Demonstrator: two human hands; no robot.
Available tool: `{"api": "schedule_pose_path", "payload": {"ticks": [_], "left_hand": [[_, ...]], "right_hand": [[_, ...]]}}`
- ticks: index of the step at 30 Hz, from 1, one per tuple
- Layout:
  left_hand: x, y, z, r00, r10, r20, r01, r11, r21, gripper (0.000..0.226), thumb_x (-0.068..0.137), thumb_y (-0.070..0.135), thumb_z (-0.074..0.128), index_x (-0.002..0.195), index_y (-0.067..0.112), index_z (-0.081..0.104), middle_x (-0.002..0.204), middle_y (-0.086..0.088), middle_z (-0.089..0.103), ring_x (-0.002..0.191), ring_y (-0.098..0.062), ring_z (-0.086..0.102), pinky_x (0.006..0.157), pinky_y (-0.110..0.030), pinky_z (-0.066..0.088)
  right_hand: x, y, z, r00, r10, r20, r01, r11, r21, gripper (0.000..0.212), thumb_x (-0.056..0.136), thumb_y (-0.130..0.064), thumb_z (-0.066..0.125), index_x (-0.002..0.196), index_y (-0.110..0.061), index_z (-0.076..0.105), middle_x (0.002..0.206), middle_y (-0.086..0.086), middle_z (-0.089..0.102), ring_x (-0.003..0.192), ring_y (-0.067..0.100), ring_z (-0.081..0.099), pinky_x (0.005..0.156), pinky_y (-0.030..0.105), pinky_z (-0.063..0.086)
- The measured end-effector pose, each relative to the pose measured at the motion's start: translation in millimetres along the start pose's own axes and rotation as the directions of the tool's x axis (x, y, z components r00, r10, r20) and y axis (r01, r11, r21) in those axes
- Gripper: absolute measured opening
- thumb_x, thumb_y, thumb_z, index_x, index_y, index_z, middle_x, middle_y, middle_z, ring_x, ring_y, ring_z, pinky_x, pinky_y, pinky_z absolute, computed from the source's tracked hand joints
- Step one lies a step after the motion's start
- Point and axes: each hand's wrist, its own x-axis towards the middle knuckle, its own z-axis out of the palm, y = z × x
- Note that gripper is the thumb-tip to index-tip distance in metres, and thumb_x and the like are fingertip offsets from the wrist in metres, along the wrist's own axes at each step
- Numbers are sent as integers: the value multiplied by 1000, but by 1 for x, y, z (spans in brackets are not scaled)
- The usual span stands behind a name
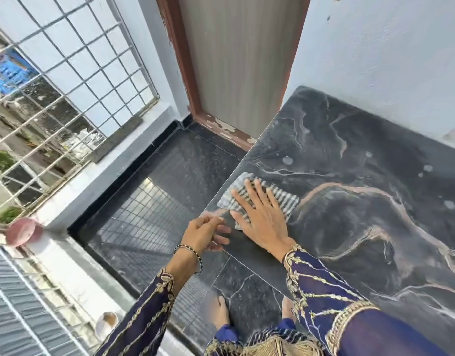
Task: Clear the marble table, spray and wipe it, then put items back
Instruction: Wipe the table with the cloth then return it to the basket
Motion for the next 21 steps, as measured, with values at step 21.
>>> {"api": "schedule_pose_path", "payload": {"ticks": [21], "left_hand": [[12,8,-32,997,72,26,-74,995,72,16,95,20,54,91,8,65,80,-7,75,52,-15,65,50,-23,54]], "right_hand": [[11,-27,1,996,-87,35,89,995,-42,62,101,-67,22,156,-41,28,169,5,15,157,25,11,125,49,16]]}}
